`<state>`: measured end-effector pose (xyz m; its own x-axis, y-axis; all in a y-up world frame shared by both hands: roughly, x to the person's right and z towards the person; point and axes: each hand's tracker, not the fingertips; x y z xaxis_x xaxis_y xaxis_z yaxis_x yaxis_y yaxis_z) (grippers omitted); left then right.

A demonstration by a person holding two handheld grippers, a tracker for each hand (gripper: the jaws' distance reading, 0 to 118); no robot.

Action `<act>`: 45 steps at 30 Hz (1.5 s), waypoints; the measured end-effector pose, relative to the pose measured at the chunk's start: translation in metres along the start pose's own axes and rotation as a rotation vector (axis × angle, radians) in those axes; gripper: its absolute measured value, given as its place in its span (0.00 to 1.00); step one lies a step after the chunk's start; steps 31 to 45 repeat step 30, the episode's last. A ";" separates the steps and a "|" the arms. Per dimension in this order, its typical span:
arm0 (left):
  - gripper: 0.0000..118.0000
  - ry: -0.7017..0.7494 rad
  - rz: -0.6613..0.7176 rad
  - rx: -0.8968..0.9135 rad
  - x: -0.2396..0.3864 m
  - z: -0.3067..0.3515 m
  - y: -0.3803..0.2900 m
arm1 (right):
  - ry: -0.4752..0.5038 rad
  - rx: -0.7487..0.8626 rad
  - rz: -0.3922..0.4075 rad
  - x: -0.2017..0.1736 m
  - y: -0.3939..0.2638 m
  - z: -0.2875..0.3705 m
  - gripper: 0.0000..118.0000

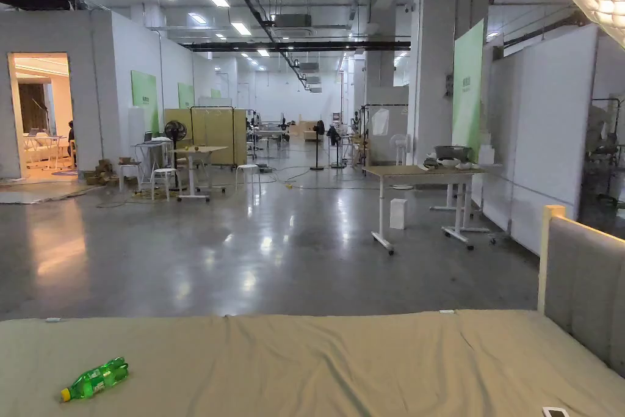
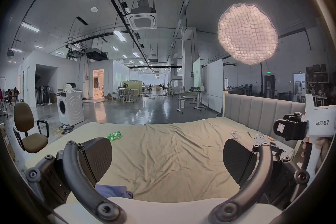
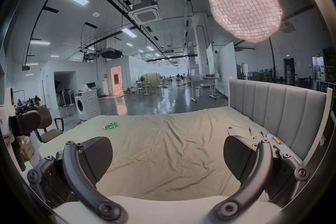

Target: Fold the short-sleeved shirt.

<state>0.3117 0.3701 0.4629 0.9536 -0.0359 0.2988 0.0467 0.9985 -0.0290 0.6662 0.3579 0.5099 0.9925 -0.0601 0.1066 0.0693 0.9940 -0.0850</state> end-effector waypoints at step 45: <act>1.00 -0.017 -0.022 -0.025 0.001 -0.007 -0.005 | 0.002 -0.019 0.083 -0.002 0.000 0.000 1.00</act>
